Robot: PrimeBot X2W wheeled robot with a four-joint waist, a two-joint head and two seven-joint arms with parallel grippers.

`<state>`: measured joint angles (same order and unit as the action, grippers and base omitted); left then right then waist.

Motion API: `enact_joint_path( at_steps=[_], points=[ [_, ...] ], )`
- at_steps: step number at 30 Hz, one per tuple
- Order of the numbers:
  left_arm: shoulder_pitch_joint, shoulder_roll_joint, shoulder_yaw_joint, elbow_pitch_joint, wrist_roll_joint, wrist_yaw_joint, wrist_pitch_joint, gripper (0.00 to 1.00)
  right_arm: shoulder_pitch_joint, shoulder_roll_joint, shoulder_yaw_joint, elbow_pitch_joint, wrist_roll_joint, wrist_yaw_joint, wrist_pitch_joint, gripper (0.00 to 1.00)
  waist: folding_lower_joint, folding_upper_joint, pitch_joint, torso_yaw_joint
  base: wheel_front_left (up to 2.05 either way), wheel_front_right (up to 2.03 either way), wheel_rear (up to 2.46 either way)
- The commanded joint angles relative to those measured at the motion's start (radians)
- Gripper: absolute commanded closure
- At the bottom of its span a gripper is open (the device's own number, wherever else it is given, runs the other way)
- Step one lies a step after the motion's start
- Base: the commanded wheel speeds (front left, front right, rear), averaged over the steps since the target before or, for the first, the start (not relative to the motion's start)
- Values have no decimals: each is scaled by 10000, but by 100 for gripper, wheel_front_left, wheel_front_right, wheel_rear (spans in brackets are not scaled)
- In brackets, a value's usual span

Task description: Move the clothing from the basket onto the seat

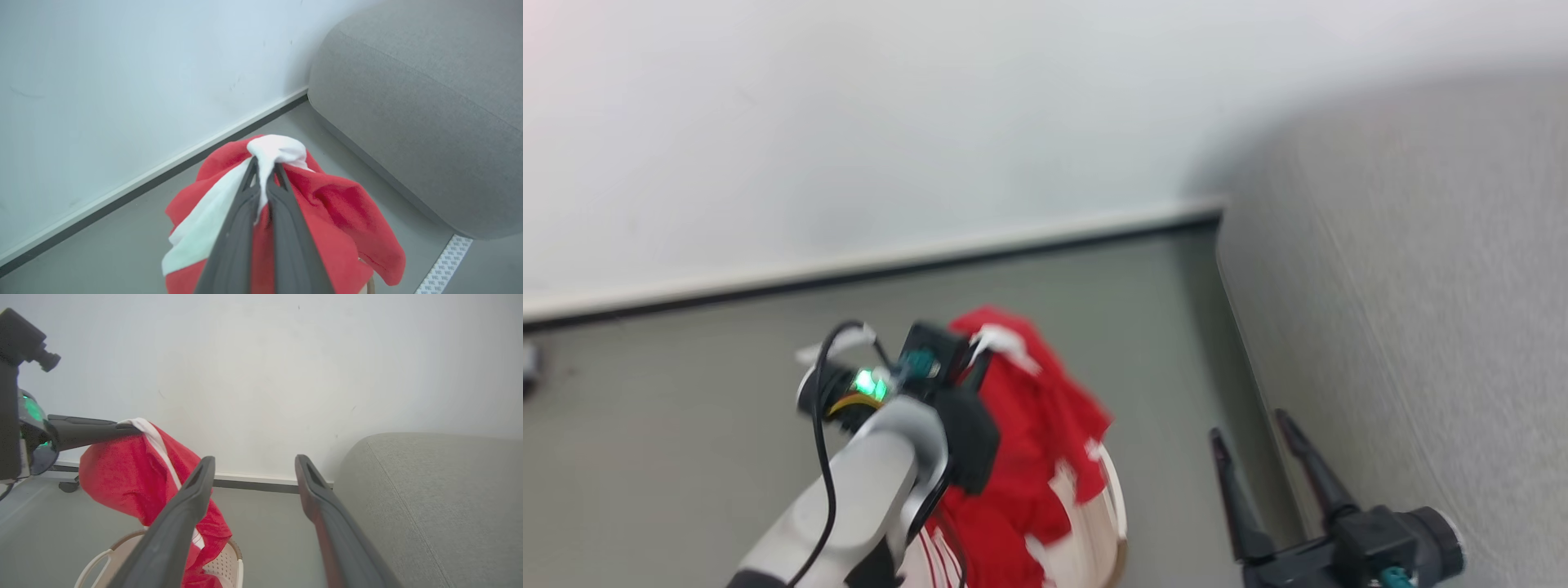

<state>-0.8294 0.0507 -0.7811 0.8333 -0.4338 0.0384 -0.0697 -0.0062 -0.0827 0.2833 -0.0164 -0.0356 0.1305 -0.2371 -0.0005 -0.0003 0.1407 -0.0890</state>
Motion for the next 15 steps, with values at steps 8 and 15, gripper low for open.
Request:
enact_joint_path(
  at_steps=[8, 15],
  points=[
    [-1057, -8, -987, -1564, -979, 598, 379, 100, -247, 82, 650, -28, 83, 4, 664, 0, 5, 3, -2650, 1348, 0, 0, 0],
    [-1636, -7, -1792, -2452, -1627, 798, 326, 100, -917, 125, 911, 223, -43, 4, 1153, 0, 5, 3, -2868, 1223, 0, 0, 0]
  ],
)
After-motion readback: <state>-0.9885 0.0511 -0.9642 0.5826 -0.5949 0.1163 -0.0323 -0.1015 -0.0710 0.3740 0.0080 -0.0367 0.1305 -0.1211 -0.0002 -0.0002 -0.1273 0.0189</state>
